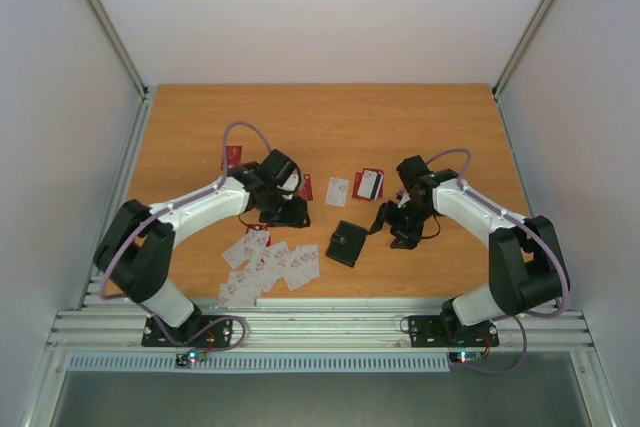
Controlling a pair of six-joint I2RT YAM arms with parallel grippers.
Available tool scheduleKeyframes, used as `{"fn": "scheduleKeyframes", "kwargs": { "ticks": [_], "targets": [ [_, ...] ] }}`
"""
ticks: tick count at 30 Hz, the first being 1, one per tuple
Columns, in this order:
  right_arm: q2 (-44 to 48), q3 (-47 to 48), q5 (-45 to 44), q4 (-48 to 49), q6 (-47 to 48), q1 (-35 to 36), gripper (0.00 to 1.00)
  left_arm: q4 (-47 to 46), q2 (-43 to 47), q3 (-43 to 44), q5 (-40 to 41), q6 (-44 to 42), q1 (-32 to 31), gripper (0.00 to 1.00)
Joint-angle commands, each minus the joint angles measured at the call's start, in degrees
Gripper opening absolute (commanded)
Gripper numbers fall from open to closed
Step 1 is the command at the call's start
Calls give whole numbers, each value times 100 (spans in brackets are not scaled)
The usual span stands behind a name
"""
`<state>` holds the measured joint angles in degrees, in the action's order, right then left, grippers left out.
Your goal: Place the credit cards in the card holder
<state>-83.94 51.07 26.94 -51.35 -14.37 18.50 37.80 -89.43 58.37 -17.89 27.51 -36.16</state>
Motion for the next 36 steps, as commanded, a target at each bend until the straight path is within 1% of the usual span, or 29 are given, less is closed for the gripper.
{"fn": "scheduleKeyframes", "kwargs": {
  "ticks": [1, 4, 7, 13, 14, 23, 25, 28, 34, 36],
  "targets": [
    [-241, -136, 254, 585, -315, 94, 64, -435, -619, 430, -557, -74, -98, 51],
    [-487, -135, 343, 884, -419, 216, 61, -305, -952, 787, -637, -187, -230, 50],
    [-721, -77, 348, 1005, -450, 338, 60, -190, -1154, 989, -664, -342, -347, 50],
    [-992, -18, 383, 1139, -454, 373, 55, -184, -1486, 1096, -850, -501, -427, 48],
    [-1076, 3, 407, 1160, -442, 387, 52, -156, -1577, 1158, -878, -587, -452, 48],
    [-1366, 26, 502, 1394, -437, 489, 48, -203, -1949, 1222, -1118, -738, -499, 48],
    [-1425, 12, 501, 1476, -426, 520, 45, -214, -2038, 1225, -1169, -723, -506, 47],
    [-1502, -115, 550, 1693, -448, 523, 39, -178, -2190, 1253, -1208, -701, -511, 45],
    [-1669, -318, 804, 2107, -438, 523, 12, -211, -2345, 1248, -1221, -519, -519, 41],
    [-1707, -348, 917, 2209, -419, 523, 9, -285, -2372, 1230, -1261, -434, -531, 41]
  ]
}}
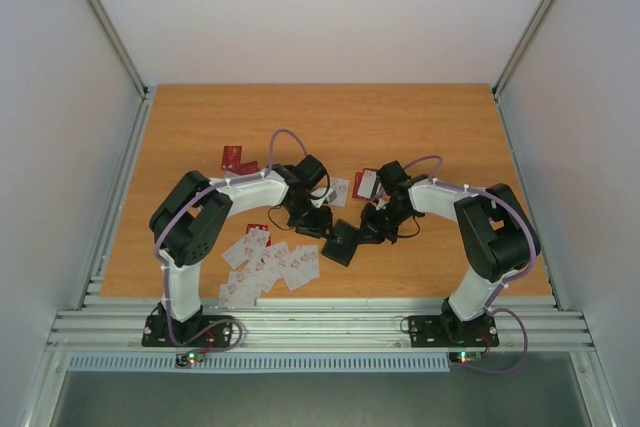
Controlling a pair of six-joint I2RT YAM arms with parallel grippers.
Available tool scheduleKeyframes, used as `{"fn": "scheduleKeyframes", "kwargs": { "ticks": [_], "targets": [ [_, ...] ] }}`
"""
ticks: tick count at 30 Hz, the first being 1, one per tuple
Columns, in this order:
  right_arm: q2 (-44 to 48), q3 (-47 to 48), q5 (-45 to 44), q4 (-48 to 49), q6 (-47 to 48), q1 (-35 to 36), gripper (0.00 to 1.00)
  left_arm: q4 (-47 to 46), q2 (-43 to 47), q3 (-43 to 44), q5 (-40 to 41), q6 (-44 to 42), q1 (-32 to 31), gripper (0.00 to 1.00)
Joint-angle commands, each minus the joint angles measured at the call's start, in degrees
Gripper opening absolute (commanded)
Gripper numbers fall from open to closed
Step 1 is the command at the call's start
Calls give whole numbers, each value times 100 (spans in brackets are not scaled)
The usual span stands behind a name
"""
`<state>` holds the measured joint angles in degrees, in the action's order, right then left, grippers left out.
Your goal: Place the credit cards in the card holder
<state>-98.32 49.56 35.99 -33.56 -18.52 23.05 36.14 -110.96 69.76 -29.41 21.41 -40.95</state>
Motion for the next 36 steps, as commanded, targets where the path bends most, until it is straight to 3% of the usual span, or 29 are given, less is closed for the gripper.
{"fn": "scheduleKeyframes", "kwargs": {
  "ticks": [1, 5, 12, 27, 36],
  "targets": [
    [-274, -203, 71, 466, 17, 68, 8, -137, -232, 91, -131, 212, -59, 41],
    [-238, -152, 183, 418, 185, 66, 2, -160, -190, 91, -125, 338, -71, 40],
    [67, 28, 252, 67, 470, 68, 1, 43, 276, 65, 128, 270, -74, 43],
    [912, 843, 93, -1185, 1136, 59, 1, 375, 1759, -203, 392, 186, 1, 59],
    [1326, 1520, 44, -1785, 1413, 51, 1, 180, 2730, -498, 209, 147, 506, 72]
  ]
}}
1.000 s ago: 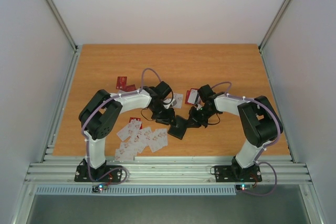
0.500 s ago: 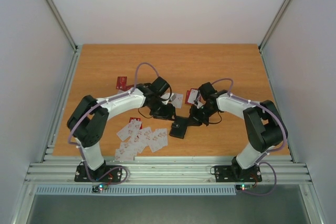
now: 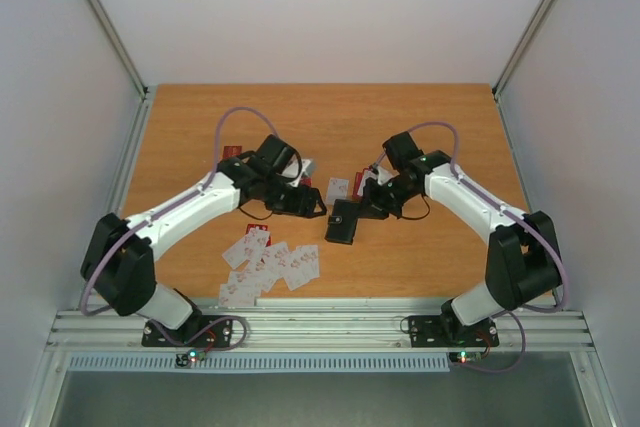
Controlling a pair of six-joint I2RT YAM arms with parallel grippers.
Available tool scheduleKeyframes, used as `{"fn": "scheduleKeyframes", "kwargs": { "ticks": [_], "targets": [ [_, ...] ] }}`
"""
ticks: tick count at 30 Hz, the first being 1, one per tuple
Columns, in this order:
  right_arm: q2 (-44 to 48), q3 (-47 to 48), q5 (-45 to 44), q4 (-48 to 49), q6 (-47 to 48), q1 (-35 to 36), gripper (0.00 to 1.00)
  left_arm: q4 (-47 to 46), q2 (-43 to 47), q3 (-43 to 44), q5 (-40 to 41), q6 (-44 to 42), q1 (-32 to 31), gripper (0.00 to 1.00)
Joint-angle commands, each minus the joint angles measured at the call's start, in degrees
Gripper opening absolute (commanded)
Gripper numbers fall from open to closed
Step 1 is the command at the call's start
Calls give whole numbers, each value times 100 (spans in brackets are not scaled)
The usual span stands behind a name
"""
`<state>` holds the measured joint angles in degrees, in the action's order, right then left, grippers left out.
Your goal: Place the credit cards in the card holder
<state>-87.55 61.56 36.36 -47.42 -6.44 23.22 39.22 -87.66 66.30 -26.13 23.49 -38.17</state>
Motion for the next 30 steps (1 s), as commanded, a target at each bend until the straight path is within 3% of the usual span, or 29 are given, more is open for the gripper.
{"fn": "scheduleKeyframes", "kwargs": {
  "ticks": [1, 14, 23, 26, 30],
  "targets": [
    [288, 388, 18, -428, 204, 33, 1, -158, 498, -168, -174, -84, 300, 73],
    [707, 1408, 801, -94, -188, -28, 1, -1026, 1173, -223, -1963, -21, 1270, 77],
    [899, 1605, 1552, 590, -543, -28, 1, -2910, 984, -443, -2876, 1221, 1382, 75],
    [977, 1556, 1777, 936, -674, -28, 1, -3317, 872, -426, -3055, 1532, 1383, 71],
    [1015, 1502, 2017, 1266, -818, -29, 1, -4147, 691, -434, -3399, 2042, 1383, 52]
  ]
}}
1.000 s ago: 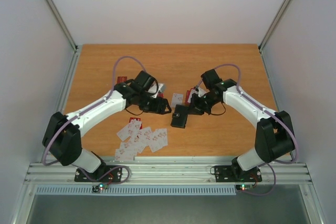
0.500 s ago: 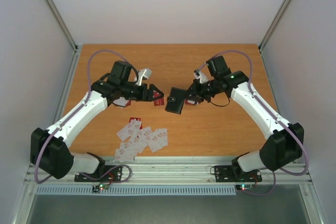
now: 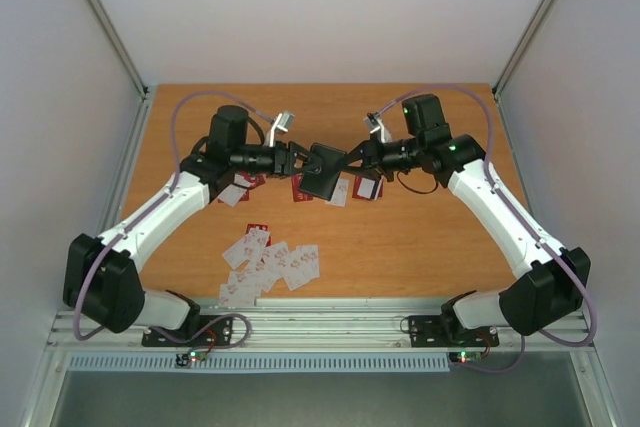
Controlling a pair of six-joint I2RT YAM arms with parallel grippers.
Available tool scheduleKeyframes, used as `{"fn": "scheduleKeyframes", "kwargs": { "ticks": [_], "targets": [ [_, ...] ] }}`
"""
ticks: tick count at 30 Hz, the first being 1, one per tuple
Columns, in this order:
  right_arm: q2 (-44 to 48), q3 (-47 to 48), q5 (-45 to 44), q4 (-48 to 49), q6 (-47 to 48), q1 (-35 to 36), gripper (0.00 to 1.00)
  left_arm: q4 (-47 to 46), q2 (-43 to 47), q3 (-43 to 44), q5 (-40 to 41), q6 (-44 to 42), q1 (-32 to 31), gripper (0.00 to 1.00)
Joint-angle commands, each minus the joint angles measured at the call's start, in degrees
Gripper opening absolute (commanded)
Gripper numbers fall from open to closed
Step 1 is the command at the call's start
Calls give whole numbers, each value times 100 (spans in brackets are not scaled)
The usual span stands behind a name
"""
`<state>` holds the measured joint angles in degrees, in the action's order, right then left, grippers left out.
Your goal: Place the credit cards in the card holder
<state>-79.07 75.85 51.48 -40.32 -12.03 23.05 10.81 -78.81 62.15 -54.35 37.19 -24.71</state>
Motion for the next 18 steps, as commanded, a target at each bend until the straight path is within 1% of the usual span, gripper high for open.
{"fn": "scheduleKeyframes", "kwargs": {
  "ticks": [1, 5, 7, 8, 9, 10, 11, 13, 14, 15, 16, 18],
  "targets": [
    [178, 75, 513, 593, -257, -11, 1, -1462, -244, -19, -636, 776, 36, 46],
    [164, 87, 554, 643, -229, -7, 1, -1810, -371, 14, -736, 1129, 36, 16],
    [155, 103, 537, 609, -174, -10, 1, -1940, -399, 29, -764, 1278, 42, 4],
    [147, 117, 512, 578, -136, -11, 1, -2035, -402, 21, -770, 1343, 44, 1],
    [132, 133, 500, 523, -94, -11, 1, -2115, -392, 10, -764, 1435, 38, 0],
    [113, 158, 476, 461, -51, -12, 7, -2165, -374, 0, -739, 1498, 38, 0],
    [84, 201, 429, 376, 4, -11, 20, -2179, -354, -1, -725, 1568, 39, 0],
    [39, 279, 357, 251, 98, -22, 55, -2229, -301, -17, -701, 1632, 38, 0],
    [21, 300, 343, 233, 96, -34, 69, -2261, -274, -26, -686, 1689, 41, 0],
    [4, 311, 361, 276, 73, -49, 79, -2334, -248, -37, -689, 1729, 38, 0],
    [-13, 341, 393, 319, 35, -58, 83, -2428, -235, -43, -701, 1806, 41, 0],
    [-73, 391, 517, 426, -36, -64, 85, -2652, -217, -41, -743, 2032, 45, 0]
  ]
}}
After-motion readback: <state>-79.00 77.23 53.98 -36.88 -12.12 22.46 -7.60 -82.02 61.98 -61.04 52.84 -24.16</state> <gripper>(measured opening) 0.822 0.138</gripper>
